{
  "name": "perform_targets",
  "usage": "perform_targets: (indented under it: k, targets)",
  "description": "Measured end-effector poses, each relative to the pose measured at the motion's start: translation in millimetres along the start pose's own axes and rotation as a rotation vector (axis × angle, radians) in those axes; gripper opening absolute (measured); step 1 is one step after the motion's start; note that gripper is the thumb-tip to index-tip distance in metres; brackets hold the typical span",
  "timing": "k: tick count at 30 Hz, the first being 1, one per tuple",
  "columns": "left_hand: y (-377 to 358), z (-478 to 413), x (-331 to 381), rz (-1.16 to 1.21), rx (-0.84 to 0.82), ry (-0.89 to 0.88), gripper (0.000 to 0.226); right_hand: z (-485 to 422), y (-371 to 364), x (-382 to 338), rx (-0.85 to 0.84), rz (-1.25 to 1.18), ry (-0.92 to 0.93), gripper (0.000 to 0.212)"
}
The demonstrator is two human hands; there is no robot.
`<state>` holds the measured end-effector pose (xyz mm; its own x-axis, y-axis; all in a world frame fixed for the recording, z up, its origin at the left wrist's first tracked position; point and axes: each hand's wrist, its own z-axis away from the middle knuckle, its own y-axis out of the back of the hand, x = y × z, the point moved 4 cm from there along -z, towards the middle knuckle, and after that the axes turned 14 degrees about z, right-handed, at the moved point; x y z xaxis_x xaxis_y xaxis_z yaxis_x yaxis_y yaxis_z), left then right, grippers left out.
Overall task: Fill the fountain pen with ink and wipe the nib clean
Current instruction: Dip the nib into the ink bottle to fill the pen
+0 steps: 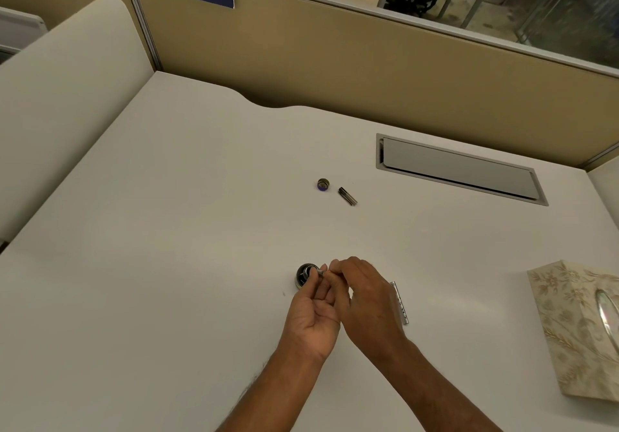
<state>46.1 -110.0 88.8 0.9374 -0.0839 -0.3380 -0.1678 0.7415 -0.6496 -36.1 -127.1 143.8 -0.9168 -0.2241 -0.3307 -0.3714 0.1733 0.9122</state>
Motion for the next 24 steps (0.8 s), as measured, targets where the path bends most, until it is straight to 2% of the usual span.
perform_targets:
  k: [12,17,19,24]
  targets:
    - [2.4,-1.2,1.0,-0.036,0.01,-0.024,0.022,3.9,5.1,0.8,0.006,0.008,0.022,0.006]
    - [2.0,-0.3,1.6,-0.037,0.008,-0.025,0.023,2.4,6.1,-0.1,0.016,0.036,-0.022,0.014]
    - [1.3,0.7,1.8,-0.046,0.009,-0.017,0.023,2.8,6.6,-0.3,0.0,0.026,-0.034,0.011]
    - [0.8,0.5,0.5,-0.004,0.008,-0.007,0.026,4.9,6.9,-1.4,-0.002,-0.002,0.024,0.009]
